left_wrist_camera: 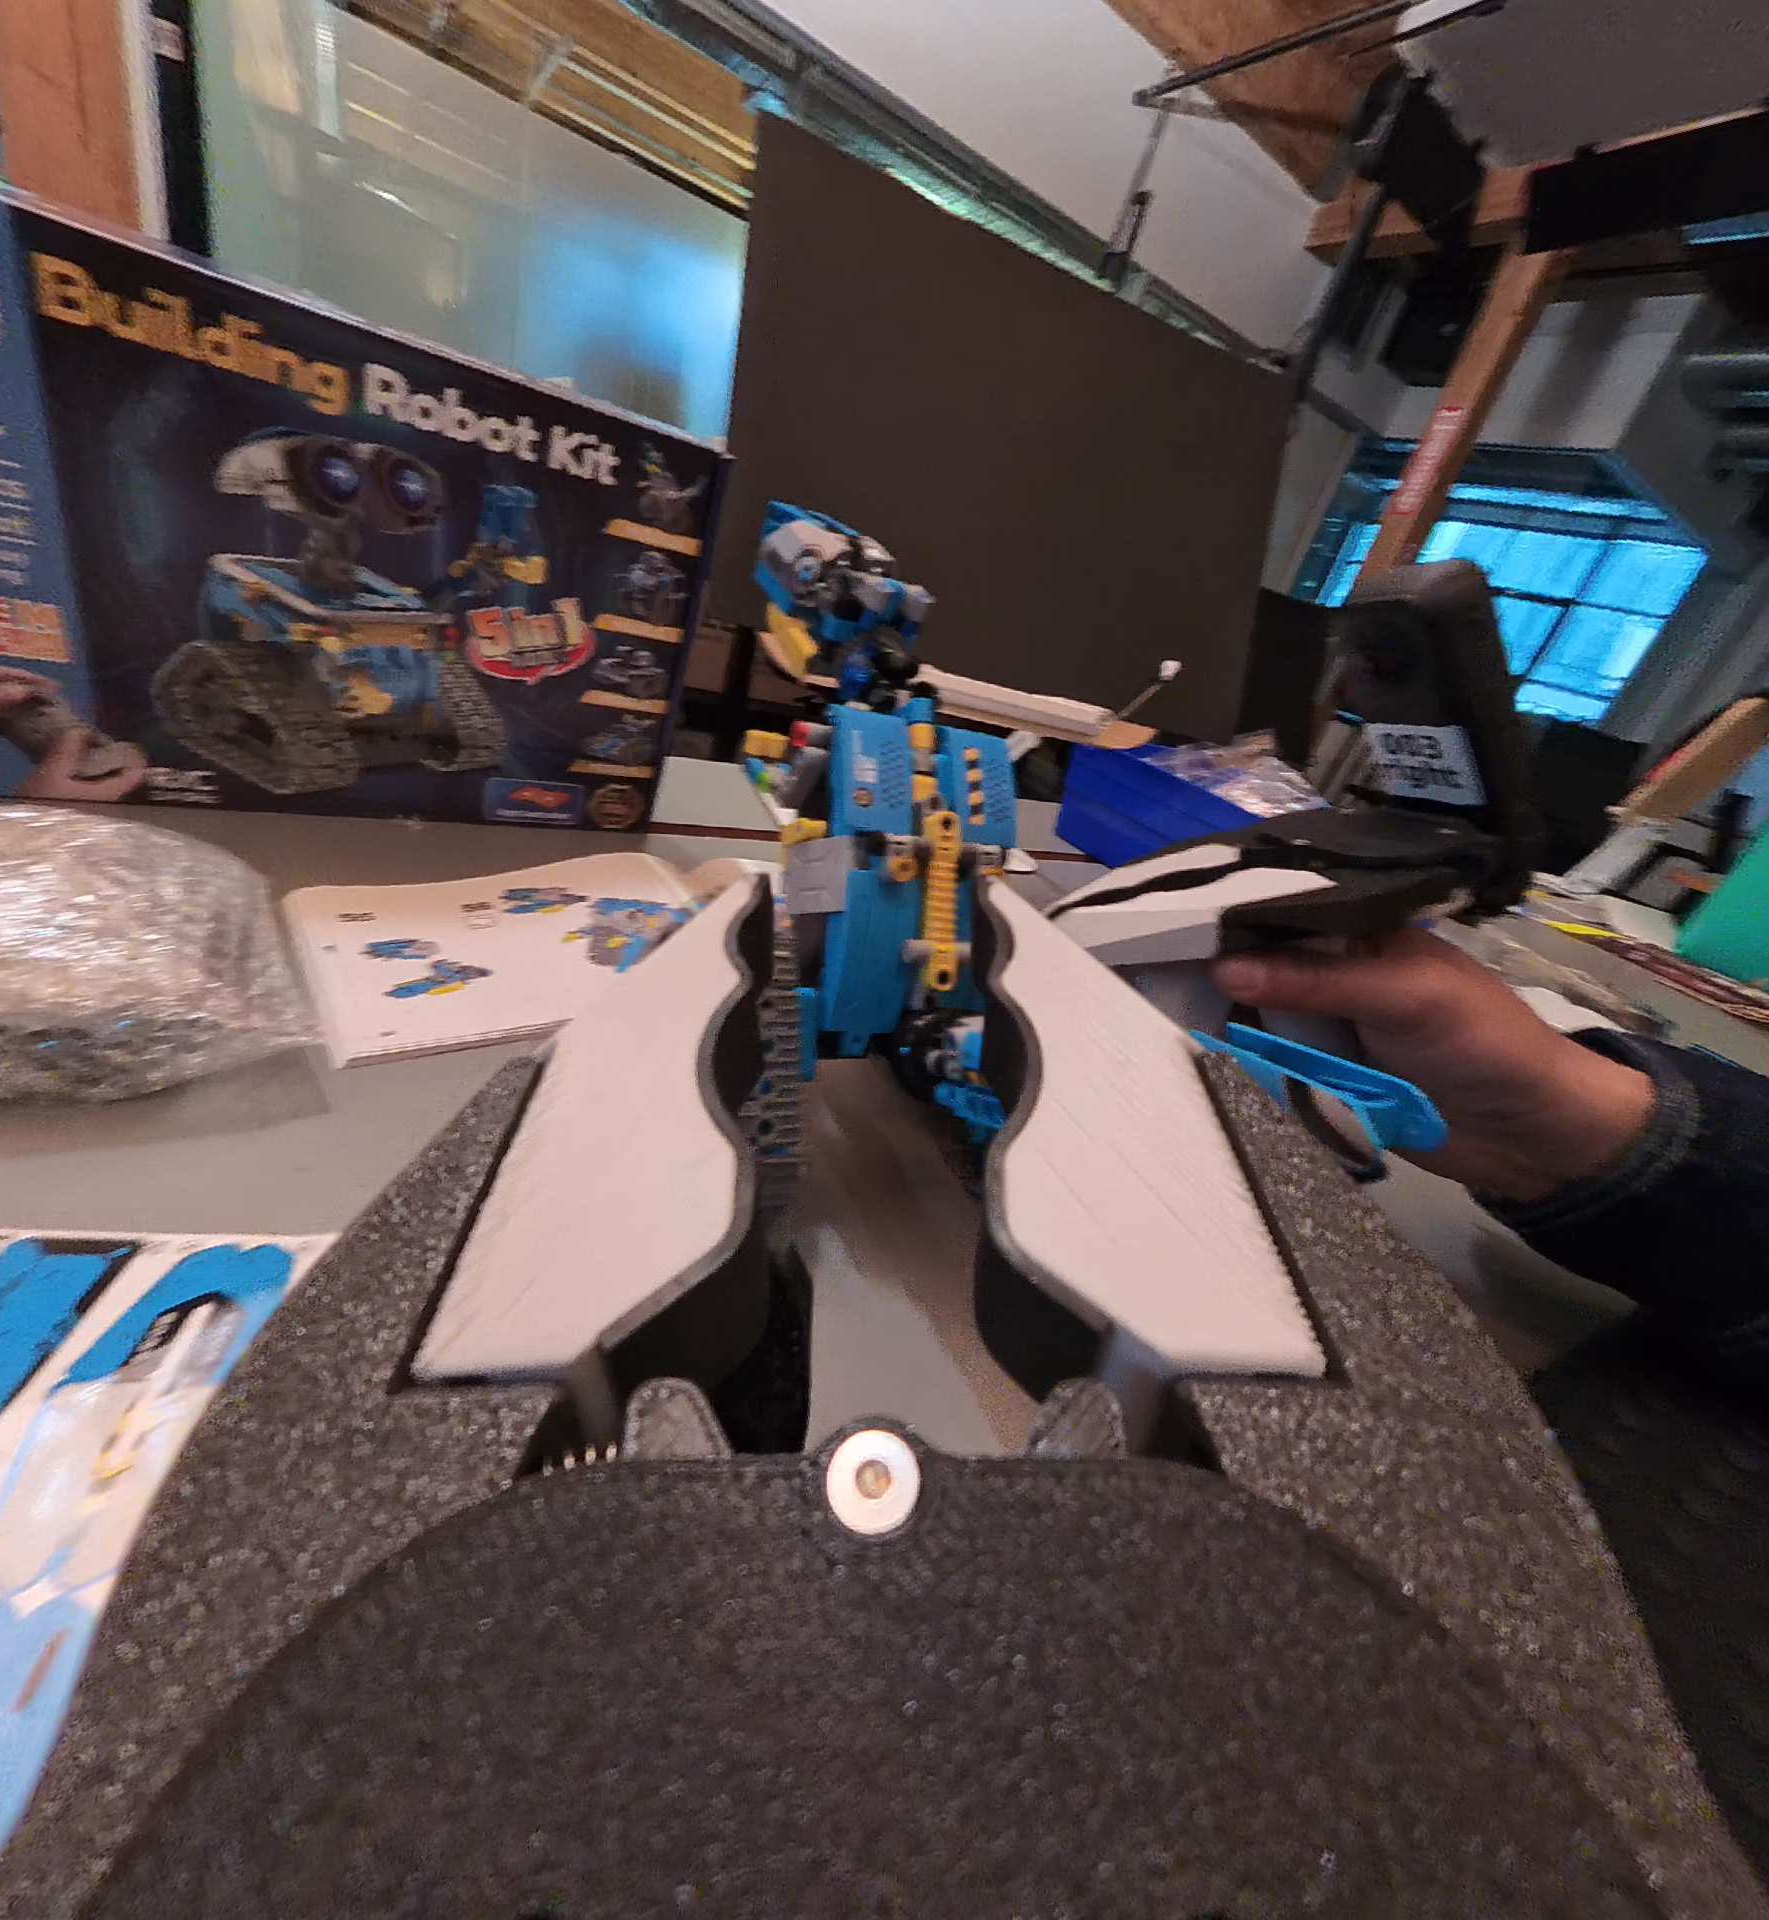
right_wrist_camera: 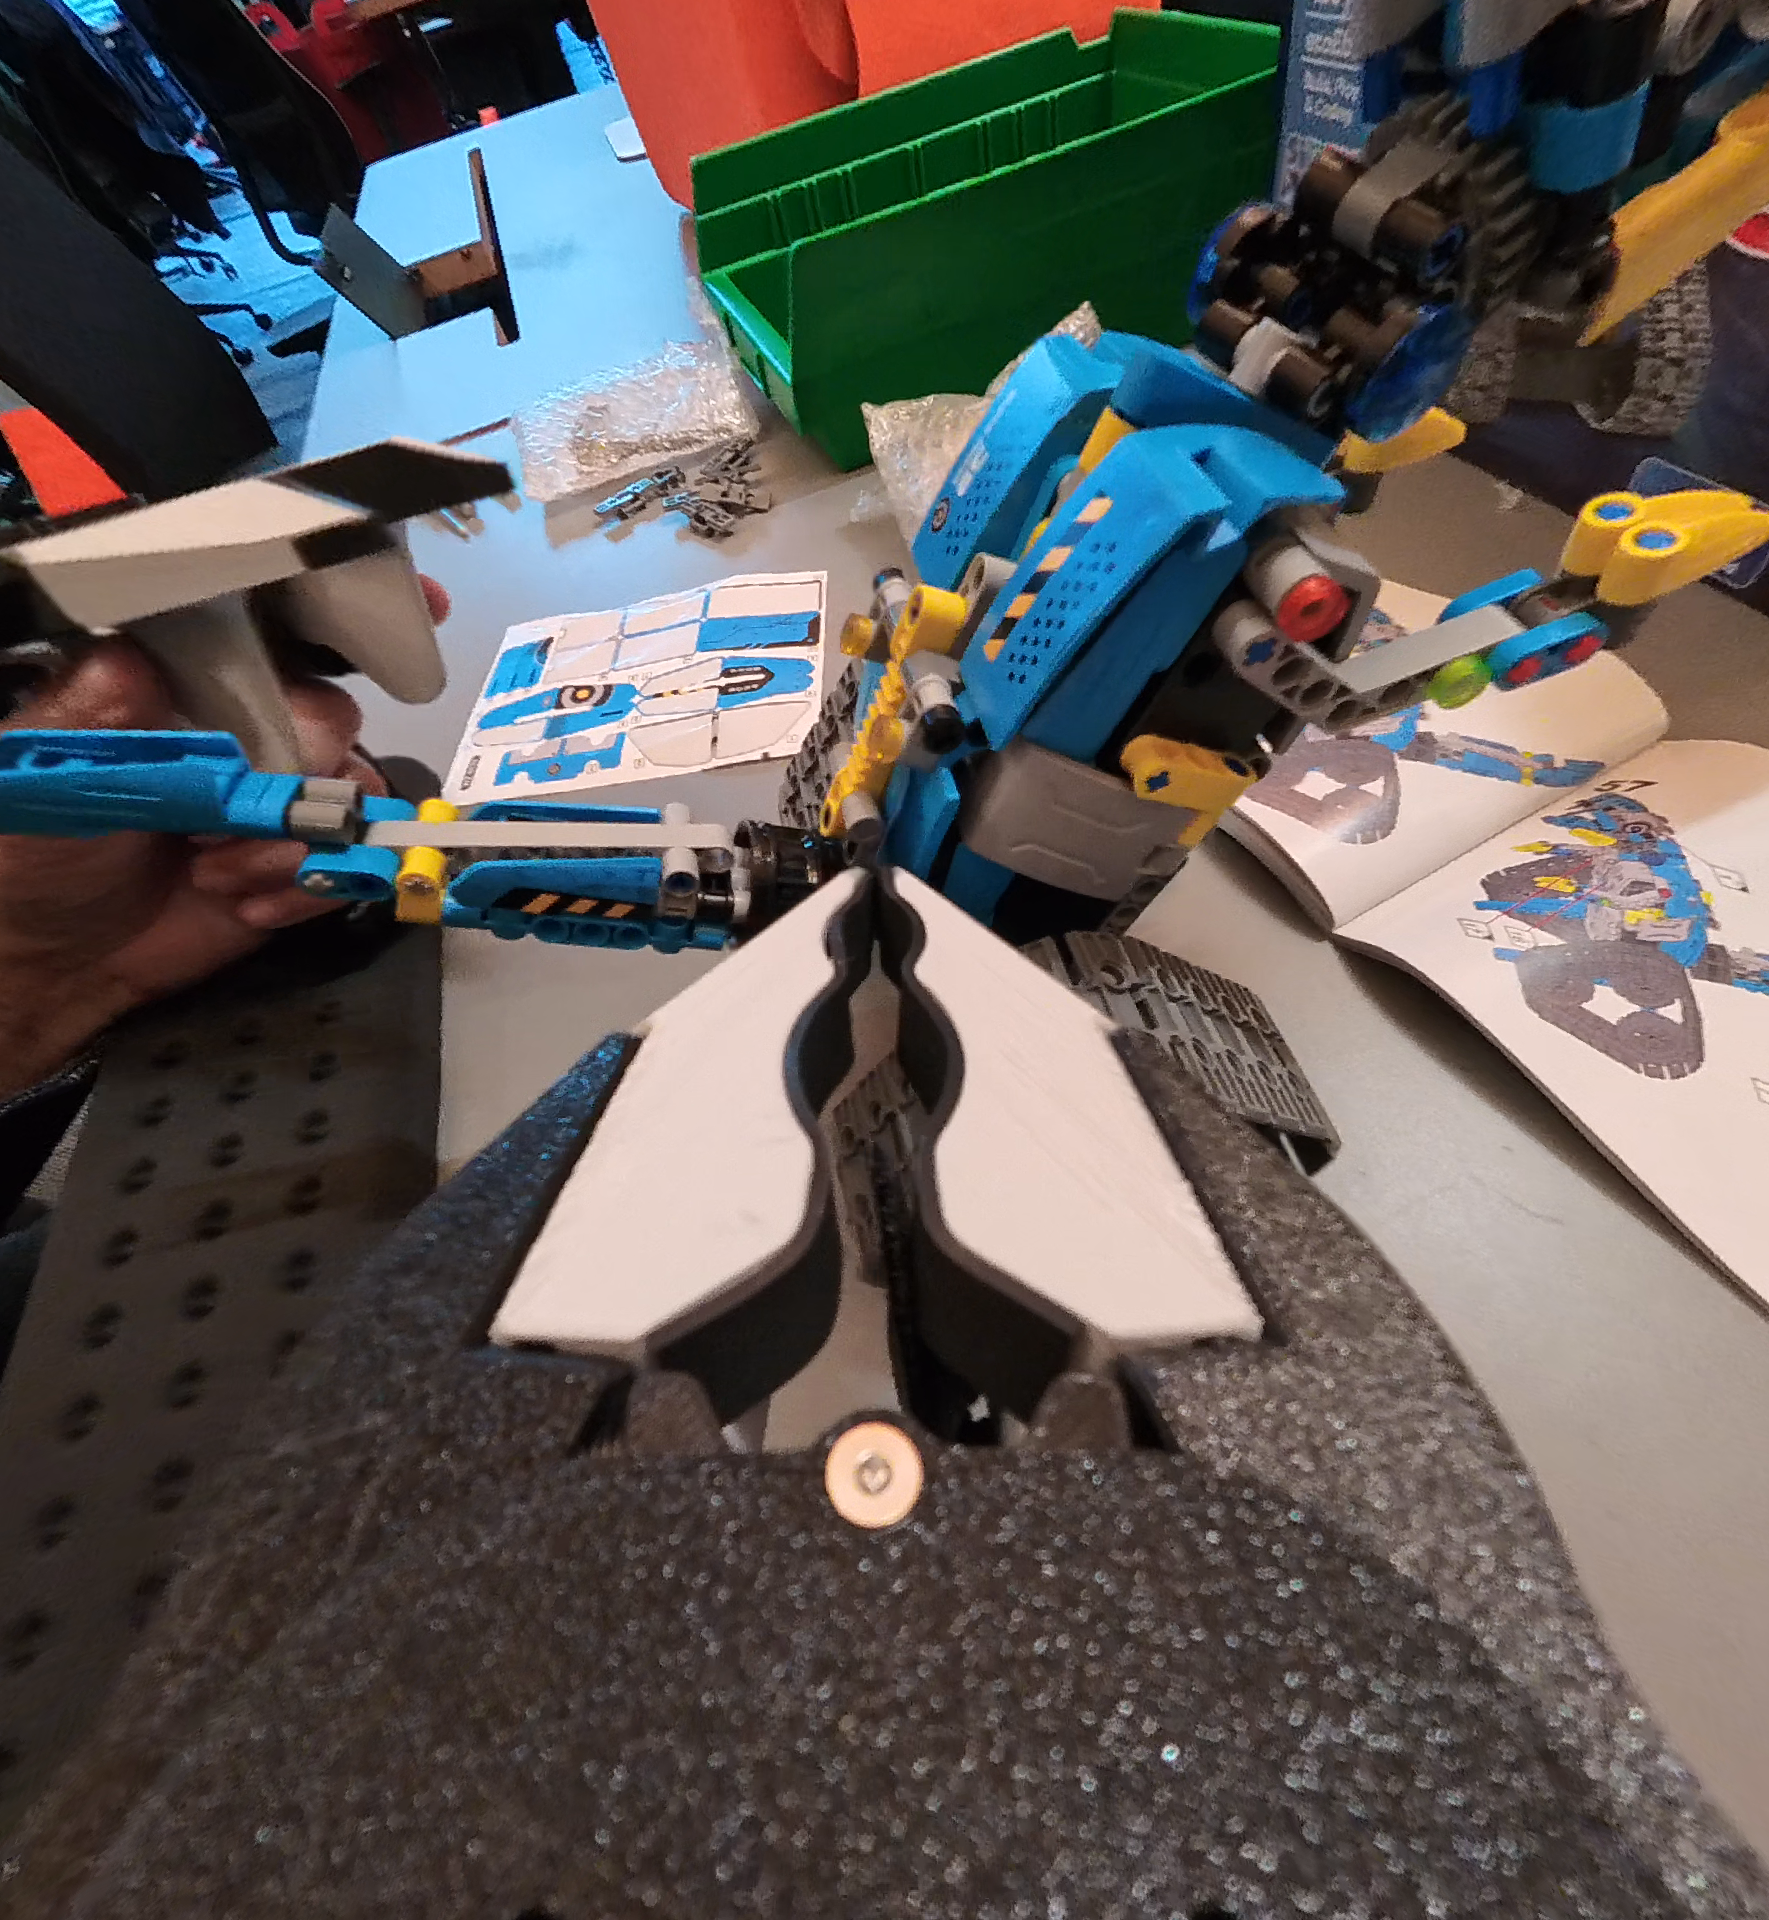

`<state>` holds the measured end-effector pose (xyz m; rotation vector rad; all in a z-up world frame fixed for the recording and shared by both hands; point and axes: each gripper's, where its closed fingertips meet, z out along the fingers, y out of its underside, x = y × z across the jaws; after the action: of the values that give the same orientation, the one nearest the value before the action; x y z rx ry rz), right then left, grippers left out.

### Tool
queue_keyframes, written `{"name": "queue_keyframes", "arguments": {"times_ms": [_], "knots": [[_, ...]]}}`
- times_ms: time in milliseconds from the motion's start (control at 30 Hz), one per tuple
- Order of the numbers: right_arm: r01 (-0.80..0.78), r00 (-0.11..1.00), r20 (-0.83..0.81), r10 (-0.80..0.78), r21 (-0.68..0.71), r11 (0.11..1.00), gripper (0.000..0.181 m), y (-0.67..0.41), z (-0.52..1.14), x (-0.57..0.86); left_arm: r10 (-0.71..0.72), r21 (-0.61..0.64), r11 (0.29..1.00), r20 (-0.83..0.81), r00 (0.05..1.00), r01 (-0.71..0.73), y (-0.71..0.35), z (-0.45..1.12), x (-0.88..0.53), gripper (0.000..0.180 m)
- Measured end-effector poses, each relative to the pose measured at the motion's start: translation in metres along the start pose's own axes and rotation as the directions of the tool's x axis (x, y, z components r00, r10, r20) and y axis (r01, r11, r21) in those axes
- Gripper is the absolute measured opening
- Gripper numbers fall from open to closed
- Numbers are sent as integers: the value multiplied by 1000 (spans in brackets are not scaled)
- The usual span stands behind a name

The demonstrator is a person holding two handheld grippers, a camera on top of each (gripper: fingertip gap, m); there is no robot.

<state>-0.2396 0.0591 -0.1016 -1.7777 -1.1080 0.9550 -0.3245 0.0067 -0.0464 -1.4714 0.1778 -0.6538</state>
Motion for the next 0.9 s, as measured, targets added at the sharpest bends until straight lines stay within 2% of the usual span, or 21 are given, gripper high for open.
{"name": "queue_keyframes", "arguments": {"times_ms": [100,167,233,333,400,500,533,600,700,833,900], "knots": [[9,1000,-18,-9,-3,1000,0,0,-2,2,-106,24,993,-256,961,116,-7,-12,42,37],[9,1000,-25,-9,-2,1000,0,0,-2,3,-95,47,992,-357,929,120,-10,-25,67,38],[6,999,-32,-6,1,1000,0,0,-3,4,19,50,999,-300,954,-5,-4,-26,74,46],[14,998,-55,-14,2,1000,0,-1,-4,6,168,-92,977,-235,957,-194,26,-9,81,61],[30,997,-78,-30,-2,1000,0,-1,-6,8,267,-148,947,-140,953,-287,36,-1,73,61],[34,995,-98,-34,-2,999,0,-2,-7,10,344,-218,909,-86,935,-354,48,7,68,43],[26,995,-92,-27,-2,1000,0,-2,-7,9,375,-248,890,-78,924,-382,53,10,68,42],[11,997,-80,-12,-7,1000,0,-1,-6,6,455,-287,850,-24,890,-442,58,16,63,26],[0,998,-64,-1,-11,1000,0,-1,-4,-1,515,-303,810,-40,856,-501,65,20,69,25],[6,997,-82,-8,-22,1000,0,0,-7,2,535,-308,799,-29,844,-517,67,23,71,25],[-30,999,-22,30,-7,1000,0,-2,-8,-6,550,-319,787,-22,835,-527,69,25,71,25]]}}
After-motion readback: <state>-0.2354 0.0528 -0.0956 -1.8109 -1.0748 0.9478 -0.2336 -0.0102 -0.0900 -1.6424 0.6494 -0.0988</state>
